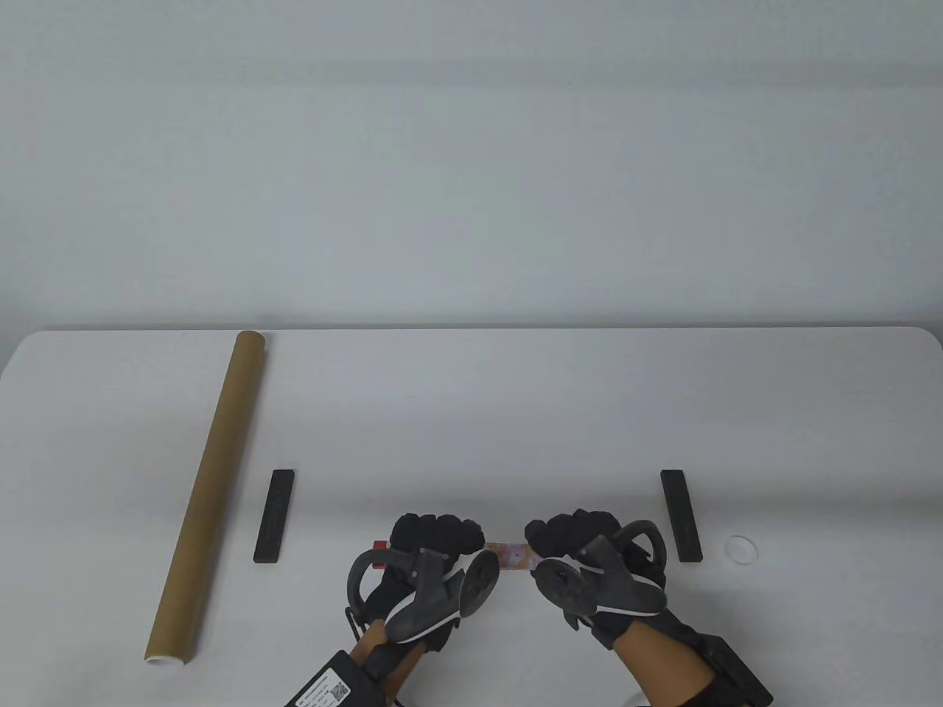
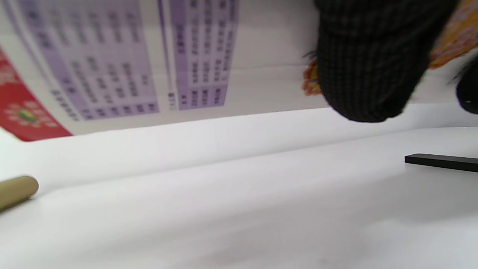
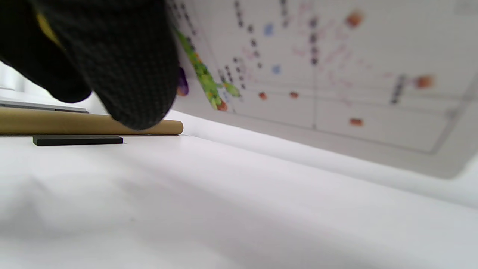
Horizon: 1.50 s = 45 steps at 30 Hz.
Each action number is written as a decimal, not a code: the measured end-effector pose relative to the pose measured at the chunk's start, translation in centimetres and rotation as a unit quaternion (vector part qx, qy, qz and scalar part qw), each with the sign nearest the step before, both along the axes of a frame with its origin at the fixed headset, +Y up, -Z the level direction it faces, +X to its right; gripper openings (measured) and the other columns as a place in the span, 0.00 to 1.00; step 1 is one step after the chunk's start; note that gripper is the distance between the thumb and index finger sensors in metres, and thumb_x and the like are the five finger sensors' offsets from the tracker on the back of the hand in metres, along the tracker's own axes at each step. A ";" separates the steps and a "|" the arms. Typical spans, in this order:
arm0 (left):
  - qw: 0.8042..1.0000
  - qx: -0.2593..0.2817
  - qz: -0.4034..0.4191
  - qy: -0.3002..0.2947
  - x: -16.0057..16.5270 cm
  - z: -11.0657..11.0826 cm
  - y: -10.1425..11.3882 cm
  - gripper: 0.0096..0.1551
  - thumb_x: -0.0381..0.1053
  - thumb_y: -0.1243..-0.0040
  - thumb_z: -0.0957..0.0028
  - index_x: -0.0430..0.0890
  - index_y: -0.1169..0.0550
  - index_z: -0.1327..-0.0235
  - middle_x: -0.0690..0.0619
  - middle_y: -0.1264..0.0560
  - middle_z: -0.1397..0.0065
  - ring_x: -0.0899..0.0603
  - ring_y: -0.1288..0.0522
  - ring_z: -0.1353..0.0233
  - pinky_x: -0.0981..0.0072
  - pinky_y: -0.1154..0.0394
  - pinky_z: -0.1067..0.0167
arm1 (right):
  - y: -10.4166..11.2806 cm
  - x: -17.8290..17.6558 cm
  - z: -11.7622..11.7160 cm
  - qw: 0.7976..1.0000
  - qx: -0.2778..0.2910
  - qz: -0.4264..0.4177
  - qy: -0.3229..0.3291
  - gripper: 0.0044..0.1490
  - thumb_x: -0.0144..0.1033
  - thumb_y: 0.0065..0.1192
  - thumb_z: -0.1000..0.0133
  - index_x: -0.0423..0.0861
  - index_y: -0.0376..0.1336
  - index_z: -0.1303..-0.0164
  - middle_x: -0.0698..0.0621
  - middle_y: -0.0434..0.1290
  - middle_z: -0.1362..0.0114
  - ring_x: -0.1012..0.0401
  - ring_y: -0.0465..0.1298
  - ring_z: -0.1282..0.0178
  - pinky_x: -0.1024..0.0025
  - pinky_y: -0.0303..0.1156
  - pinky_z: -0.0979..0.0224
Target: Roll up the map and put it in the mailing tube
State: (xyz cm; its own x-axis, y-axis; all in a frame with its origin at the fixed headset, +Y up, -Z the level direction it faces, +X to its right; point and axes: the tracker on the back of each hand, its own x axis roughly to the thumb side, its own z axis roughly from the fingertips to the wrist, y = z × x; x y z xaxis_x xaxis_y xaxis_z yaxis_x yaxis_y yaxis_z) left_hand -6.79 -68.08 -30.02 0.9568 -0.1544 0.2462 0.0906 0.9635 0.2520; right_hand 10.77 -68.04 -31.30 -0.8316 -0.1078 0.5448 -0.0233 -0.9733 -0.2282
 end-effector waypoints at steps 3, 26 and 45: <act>1.000 0.003 -0.002 0.000 0.0 0.0 0.0 0.29 0.71 0.24 0.69 0.64 0.17 0.54 0.60 0.16 0.54 0.51 0.14 0.51 0.57 0.24 0.35 | 0.0 0.0 0.0 1.000 -0.002 -0.003 0.002 0.35 0.47 0.81 0.52 0.42 0.73 0.39 0.50 0.80 0.50 0.52 0.83 0.56 0.46 0.76 0.42; 1.000 -0.009 0.000 0.001 0.0 0.0 -0.2 0.31 0.71 0.24 0.68 0.63 0.18 0.51 0.60 0.16 0.51 0.50 0.14 0.48 0.56 0.24 0.33 | -0.2 0.0 -0.2 1.000 -0.009 0.003 0.000 0.36 0.47 0.82 0.52 0.41 0.73 0.39 0.50 0.80 0.50 0.52 0.83 0.56 0.46 0.76 0.41; 0.990 -0.132 0.058 0.012 -0.8 -1.3 -0.5 0.26 0.70 0.23 0.67 0.64 0.16 0.57 0.60 0.15 0.57 0.50 0.14 0.54 0.57 0.23 0.36 | -0.1 -0.5 0.5 0.998 0.054 0.035 0.004 0.39 0.47 0.83 0.53 0.42 0.71 0.35 0.50 0.80 0.48 0.52 0.83 0.53 0.46 0.75 0.38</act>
